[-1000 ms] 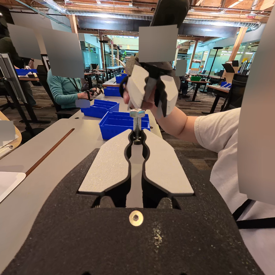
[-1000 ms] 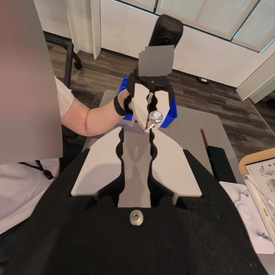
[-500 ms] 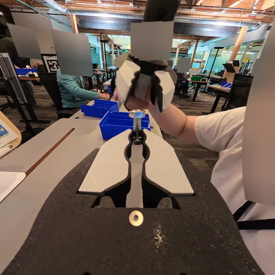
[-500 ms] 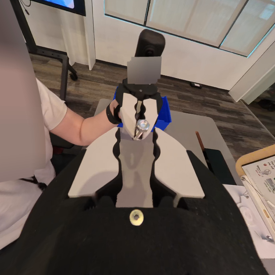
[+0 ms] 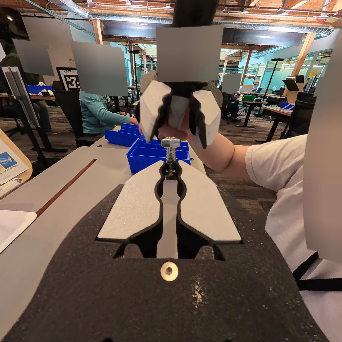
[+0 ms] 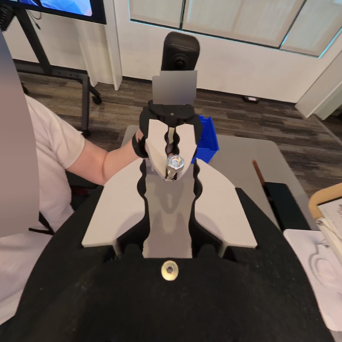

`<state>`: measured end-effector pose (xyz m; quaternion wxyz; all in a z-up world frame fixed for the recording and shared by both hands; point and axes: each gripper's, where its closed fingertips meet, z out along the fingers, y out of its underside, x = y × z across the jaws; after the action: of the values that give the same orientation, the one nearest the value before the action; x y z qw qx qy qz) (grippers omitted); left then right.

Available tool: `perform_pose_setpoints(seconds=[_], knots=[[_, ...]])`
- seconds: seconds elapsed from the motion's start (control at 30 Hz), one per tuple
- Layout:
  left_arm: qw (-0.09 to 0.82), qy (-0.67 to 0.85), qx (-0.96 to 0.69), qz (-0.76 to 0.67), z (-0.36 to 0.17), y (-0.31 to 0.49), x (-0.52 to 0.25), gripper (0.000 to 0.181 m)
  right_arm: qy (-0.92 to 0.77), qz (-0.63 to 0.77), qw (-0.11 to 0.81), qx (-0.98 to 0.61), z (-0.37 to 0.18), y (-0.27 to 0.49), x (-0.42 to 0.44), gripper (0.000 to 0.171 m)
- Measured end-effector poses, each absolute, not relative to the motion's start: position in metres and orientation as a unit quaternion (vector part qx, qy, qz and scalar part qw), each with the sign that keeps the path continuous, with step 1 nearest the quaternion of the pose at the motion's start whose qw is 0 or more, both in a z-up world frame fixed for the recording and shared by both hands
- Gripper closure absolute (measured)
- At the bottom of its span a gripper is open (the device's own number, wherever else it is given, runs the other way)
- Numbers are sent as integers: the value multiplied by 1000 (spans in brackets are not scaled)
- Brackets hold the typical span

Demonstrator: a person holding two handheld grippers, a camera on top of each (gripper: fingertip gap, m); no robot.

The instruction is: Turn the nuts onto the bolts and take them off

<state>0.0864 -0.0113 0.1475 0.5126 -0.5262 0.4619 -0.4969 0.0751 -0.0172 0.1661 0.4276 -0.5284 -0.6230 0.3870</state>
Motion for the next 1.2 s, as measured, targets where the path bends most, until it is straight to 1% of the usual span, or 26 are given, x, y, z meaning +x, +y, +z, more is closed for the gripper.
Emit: perform_pose_setpoints(seconds=[0.1, 0.13, 0.17, 0.23, 0.3, 0.37, 0.43, 0.5, 0.53, 0.57, 0.6, 0.67, 0.73, 0.8, 0.87, 0.9, 0.93, 0.97, 1.0, 1.07, 1.1, 1.2], knots=[[515, 453, -526, -503, 150, -8, 82, 172, -634, 394, 405, -528, 158, -27, 81, 124], [518, 448, -527, -503, 151, -6, 80, 172, -640, 396, 405, -519, 158, -32, 86, 134], [519, 447, -528, -502, 151, -5, 79, 172, -640, 396, 413, -512, 160, -34, 88, 137], [514, 452, -525, -506, 151, -7, 79, 172, -628, 384, 441, -513, 166, -27, 88, 137], [513, 455, -525, -504, 150, -9, 82, 172, -616, 380, 454, -519, 170, -18, 83, 130], [514, 458, -528, -498, 148, -9, 85, 172, -612, 384, 445, -529, 168, -12, 76, 127], [517, 453, -532, -494, 148, -7, 84, 172, -620, 389, 424, -532, 163, -16, 73, 127], [517, 450, -531, -498, 148, -5, 82, 172, -624, 384, 426, -531, 161, -19, 77, 125], [519, 445, -532, -500, 150, -4, 81, 172, -627, 385, 427, -525, 161, -23, 81, 130], [521, 442, -533, -498, 150, -2, 79, 172, -630, 392, 427, -517, 163, -29, 84, 140], [520, 444, -533, -498, 149, -2, 79, 172, -627, 395, 432, -514, 165, -30, 86, 141], [512, 449, -526, -510, 150, -6, 80, 172, -611, 387, 456, -519, 171, -21, 84, 138], [508, 454, -521, -514, 150, -11, 83, 172, -596, 380, 468, -531, 174, -10, 78, 129], [514, 455, -526, -502, 149, -9, 84, 172, -598, 392, 446, -538, 169, -10, 74, 125], [517, 450, -530, -499, 149, -6, 83, 172, -606, 410, 419, -538, 165, -18, 74, 126], [516, 448, -528, -504, 150, -6, 82, 172, -606, 413, 418, -536, 164, -21, 76, 124], [516, 445, -526, -508, 151, -5, 80, 172, -609, 413, 422, -530, 164, -24, 80, 127], [519, 441, -529, -506, 151, -3, 79, 172, -614, 413, 424, -521, 165, -28, 84, 140], [520, 441, -529, -504, 151, -2, 78, 172, -614, 412, 432, -517, 167, -29, 87, 142], [515, 444, -524, -512, 152, -5, 78, 172, -602, 401, 454, -520, 171, -20, 87, 140], [513, 447, -521, -516, 152, -8, 80, 172, -597, 401, 458, -523, 172, -16, 85, 135], [516, 452, -526, -502, 150, -8, 83, 172, -594, 417, 430, -537, 167, -12, 75, 126]])
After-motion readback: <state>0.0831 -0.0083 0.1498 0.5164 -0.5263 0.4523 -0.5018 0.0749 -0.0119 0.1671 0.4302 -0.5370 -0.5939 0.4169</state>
